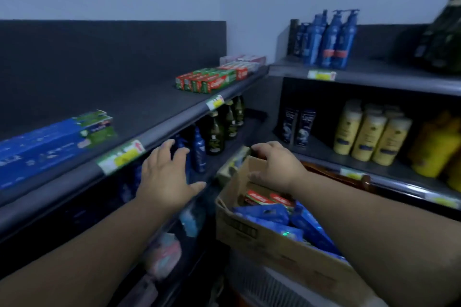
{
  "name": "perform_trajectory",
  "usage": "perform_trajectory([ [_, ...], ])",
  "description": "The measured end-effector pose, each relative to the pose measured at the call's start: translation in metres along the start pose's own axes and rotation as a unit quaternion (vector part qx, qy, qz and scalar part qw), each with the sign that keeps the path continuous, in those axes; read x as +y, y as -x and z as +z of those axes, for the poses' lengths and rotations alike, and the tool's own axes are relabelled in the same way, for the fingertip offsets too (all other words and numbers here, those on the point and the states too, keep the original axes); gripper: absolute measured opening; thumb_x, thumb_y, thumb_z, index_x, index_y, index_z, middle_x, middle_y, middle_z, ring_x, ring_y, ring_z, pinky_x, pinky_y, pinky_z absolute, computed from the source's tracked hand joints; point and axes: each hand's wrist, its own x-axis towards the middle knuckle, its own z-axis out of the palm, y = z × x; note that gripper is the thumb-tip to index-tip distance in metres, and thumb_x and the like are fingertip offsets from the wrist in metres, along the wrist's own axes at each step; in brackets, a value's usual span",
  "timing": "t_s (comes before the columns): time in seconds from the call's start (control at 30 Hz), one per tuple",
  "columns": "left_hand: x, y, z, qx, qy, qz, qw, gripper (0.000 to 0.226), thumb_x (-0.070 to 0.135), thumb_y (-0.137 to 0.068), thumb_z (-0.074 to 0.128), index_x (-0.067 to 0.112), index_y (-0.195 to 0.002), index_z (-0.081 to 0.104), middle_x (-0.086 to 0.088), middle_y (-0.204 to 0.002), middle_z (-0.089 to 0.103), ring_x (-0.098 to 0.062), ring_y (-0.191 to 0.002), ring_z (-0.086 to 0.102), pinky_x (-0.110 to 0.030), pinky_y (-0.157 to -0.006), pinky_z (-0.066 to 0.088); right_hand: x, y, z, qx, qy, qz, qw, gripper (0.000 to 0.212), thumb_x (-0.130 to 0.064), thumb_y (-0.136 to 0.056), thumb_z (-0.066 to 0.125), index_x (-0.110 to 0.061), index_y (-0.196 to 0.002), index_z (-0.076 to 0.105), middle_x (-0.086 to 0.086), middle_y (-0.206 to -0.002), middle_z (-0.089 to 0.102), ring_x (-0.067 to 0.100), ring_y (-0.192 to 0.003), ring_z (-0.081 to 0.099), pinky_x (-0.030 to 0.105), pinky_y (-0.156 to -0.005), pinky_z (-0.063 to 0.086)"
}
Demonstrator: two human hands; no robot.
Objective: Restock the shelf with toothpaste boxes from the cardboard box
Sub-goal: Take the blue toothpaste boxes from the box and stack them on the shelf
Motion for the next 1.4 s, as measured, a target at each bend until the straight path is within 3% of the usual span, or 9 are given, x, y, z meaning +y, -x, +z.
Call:
perform_trajectory([
  [0.27,0.144,-0.001,0.097,-0.07,0.034,0.037,0.996,0.081,0.062,-0.078,0.063,0.029,-0.144,0.029,0.001,-0.158,0.005,-0.025,-0.145,0.007,-0.041,-0.117,0.014,0.169,0.061,-0.029,0.006,-0.004,0.119,0.993,0.072,-0.043,-0.083,0.073,-0.027,-0.145,0.04,0.003,-0.143,0.039,0.025,-0.129,0.044,0.034,-0.104,0.041],
  [0.37,0.178,0.006,0.127,-0.101,0.034,0.034,0.994,0.079,0.061,-0.079,0.062,0.031,-0.144,0.029,0.001,-0.158,0.005,-0.023,-0.145,0.009,-0.038,-0.117,0.014,0.215,0.079,-0.026,-0.001,-0.005,0.143,0.99,0.066,-0.043,-0.085,0.07,-0.028,-0.143,0.042,0.002,-0.143,0.04,0.025,-0.128,0.045,0.033,-0.103,0.041],
  [0.5,0.198,0.017,0.161,-0.102,0.037,0.059,0.992,0.076,0.056,-0.077,0.068,0.025,-0.14,0.04,-0.005,-0.156,0.019,-0.024,-0.141,0.022,-0.036,-0.113,0.022,0.257,0.1,-0.011,-0.011,-0.021,0.167,0.986,0.066,-0.039,-0.086,0.069,-0.027,-0.144,0.041,0.002,-0.143,0.04,0.023,-0.129,0.044,0.03,-0.105,0.039],
  [1.1,0.202,-0.081,0.251,-0.207,0.04,0.15,0.966,0.07,0.05,-0.084,0.064,0.026,-0.143,0.037,-0.001,-0.156,0.02,-0.023,-0.141,0.022,-0.037,-0.116,0.021,0.276,0.061,0.057,0.018,-0.001,0.233,0.972,0.058,-0.034,-0.084,0.07,-0.026,-0.138,0.05,-0.002,-0.136,0.052,0.02,-0.126,0.048,0.03,-0.104,0.037],
  [1.4,0.223,-0.143,0.28,-0.24,0.022,0.258,0.936,0.071,0.036,-0.093,0.056,0.028,-0.151,0.018,0.007,-0.159,0.014,-0.018,-0.145,0.015,-0.034,-0.118,0.012,0.278,0.038,0.075,0.053,0.071,0.254,0.963,0.049,-0.031,-0.086,0.065,-0.024,-0.133,0.056,-0.002,-0.131,0.059,0.021,-0.124,0.051,0.034,-0.114,0.021],
])
